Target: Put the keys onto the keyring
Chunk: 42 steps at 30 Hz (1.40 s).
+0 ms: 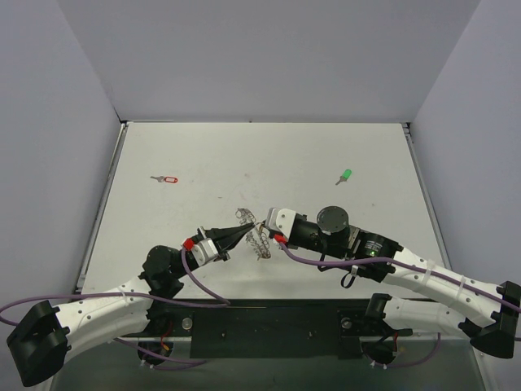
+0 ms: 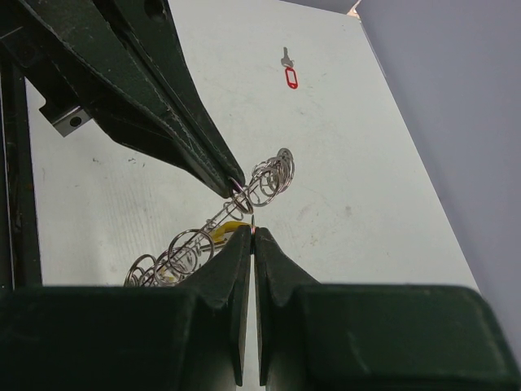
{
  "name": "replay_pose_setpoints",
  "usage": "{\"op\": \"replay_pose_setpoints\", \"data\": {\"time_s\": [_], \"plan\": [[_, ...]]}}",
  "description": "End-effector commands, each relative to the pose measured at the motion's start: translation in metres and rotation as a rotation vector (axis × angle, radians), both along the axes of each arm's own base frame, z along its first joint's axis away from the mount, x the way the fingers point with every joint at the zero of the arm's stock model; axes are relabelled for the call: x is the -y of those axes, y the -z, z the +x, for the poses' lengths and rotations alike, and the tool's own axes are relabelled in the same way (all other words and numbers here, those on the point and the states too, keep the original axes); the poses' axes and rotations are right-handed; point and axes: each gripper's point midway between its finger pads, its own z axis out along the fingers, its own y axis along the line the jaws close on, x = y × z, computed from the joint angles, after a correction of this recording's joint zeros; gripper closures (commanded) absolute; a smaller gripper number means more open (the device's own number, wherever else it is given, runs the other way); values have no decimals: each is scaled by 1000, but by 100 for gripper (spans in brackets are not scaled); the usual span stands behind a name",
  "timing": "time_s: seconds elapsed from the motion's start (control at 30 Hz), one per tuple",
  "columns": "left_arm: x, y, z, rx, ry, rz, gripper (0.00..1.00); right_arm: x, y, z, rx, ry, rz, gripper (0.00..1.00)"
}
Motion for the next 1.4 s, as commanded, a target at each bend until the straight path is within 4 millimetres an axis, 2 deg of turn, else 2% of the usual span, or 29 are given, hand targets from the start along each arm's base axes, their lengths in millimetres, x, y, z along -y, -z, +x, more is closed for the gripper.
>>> {"op": "replay_pose_setpoints", "data": {"time_s": [0.0,1.37], "plan": [[-7,-31,-3,62,-6,-86,100,-3,-12,0,23,-14,43,100],[-4,-32,-9,73,27,-82,100,-1,-14,3,21,-3,42,100]]}}
